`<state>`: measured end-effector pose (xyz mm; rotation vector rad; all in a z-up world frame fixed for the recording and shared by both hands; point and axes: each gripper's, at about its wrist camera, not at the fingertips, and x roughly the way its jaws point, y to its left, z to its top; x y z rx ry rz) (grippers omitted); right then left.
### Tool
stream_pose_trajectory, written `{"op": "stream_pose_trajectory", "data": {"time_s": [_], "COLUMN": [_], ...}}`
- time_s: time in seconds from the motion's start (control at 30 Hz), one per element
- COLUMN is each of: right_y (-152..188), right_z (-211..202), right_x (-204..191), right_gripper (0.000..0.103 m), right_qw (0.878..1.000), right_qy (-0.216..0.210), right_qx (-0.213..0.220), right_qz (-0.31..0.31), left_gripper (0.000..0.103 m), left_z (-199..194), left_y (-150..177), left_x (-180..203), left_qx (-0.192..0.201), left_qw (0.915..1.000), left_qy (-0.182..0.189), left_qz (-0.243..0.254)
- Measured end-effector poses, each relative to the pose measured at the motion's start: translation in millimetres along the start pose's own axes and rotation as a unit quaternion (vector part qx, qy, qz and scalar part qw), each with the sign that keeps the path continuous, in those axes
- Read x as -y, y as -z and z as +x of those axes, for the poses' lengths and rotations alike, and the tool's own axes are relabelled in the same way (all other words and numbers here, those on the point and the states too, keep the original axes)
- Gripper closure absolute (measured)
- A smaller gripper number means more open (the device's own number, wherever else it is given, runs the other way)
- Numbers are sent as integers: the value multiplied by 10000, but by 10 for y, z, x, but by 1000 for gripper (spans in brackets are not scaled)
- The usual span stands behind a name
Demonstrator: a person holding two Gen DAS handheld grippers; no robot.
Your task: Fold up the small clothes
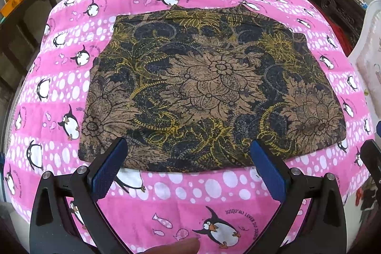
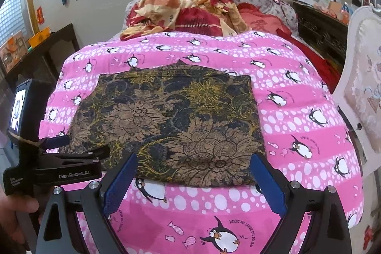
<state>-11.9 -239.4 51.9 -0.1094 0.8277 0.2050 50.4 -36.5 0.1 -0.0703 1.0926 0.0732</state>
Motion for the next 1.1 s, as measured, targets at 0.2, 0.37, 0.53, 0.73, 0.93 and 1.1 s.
{"op": "stream_pose_trajectory", "data": {"time_s": [0.2, 0.37, 0.53, 0.73, 0.93, 1.1], "right_y": [-1, -19, -31, -40, -46, -43], "right_z": [27, 31, 28, 24, -2, -3], "right_x": [-4, -31, -46, -51, -62, -69], "right_gripper": [9, 9, 9, 9, 9, 9], "right_qw": [10000, 10000, 10000, 10000, 9999, 9999], "right_qy": [16, 10, 28, 22, 12, 16], "right_qx": [-37, -28, -10, -13, 0, 6], "right_qz": [-7, -53, -75, -86, -128, -125], "left_gripper": [0, 0, 0, 0, 0, 0], "left_z": [44, 59, 59, 56, 26, -51], "left_y": [0, -10, -15, -19, -20, -22], "left_x": [-10, -17, -25, -35, -23, 2], "left_qx": [-42, -52, -56, -48, 21, 144], "left_qw": [10000, 10000, 10000, 10000, 9999, 9995], "left_qy": [13, 21, 24, 30, 138, 235], "left_qz": [-21, -48, -57, -81, -81, -126]}}
